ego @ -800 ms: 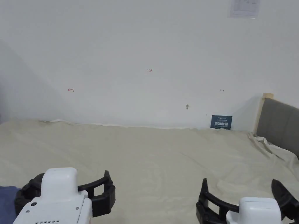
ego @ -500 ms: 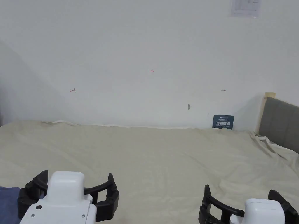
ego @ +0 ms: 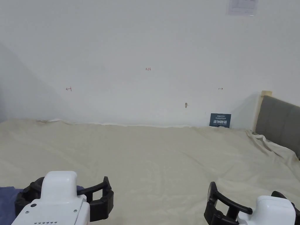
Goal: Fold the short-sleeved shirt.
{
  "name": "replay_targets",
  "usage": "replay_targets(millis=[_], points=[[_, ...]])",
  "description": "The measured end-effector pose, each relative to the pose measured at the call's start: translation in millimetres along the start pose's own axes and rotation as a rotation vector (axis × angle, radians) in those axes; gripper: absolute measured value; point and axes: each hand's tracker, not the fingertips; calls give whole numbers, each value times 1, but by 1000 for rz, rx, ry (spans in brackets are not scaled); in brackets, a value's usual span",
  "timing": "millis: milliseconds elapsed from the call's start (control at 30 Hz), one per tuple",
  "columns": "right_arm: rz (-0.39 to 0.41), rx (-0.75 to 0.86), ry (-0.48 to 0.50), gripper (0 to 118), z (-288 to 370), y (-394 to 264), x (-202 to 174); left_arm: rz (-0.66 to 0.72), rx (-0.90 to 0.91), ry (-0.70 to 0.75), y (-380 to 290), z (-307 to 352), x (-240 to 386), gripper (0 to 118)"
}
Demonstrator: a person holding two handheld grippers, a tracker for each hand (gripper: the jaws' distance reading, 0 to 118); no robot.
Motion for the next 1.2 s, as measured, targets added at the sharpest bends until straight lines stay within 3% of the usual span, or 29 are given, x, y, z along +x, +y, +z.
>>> replay_targets(millis=[333, 467, 500, 533, 600, 633, 667, 700, 733, 867, 1200], points=[[69, 0, -10, 118, 5, 1, -3, -40, 45, -31, 2, 11, 10, 118], [60, 28, -21, 113, 8, 3, -3, -53, 56, -39, 14, 15, 13, 118], [57, 24, -23, 100, 8, 3, -3, -55, 56, -40, 16, 16, 14, 118], [53, 25, -21, 74, 9, 3, -3, -56, 60, -41, 17, 17, 14, 118], [53, 31, -20, 2, 8, 2, -4, -52, 67, -36, 17, 17, 15, 114], [74, 17, -35, 0, 5, 2, -4, -50, 66, -40, 17, 17, 15, 109], [112, -19, -78, 0, 2, 2, -4, -45, 65, -43, 17, 17, 15, 95], [98, -38, -71, 0, 0, 3, -3, -41, 60, -53, 17, 18, 15, 36], [65, -69, -32, 0, -2, 4, 2, -43, 62, -55, 17, 18, 15, 0], [-12, -89, -25, 0, -5, 6, 10, -7, 44, -46, 20, 19, 8, 0], [24, -35, -34, 0, -1, 12, 6, -17, 45, -15, 23, 17, 1, 0]])
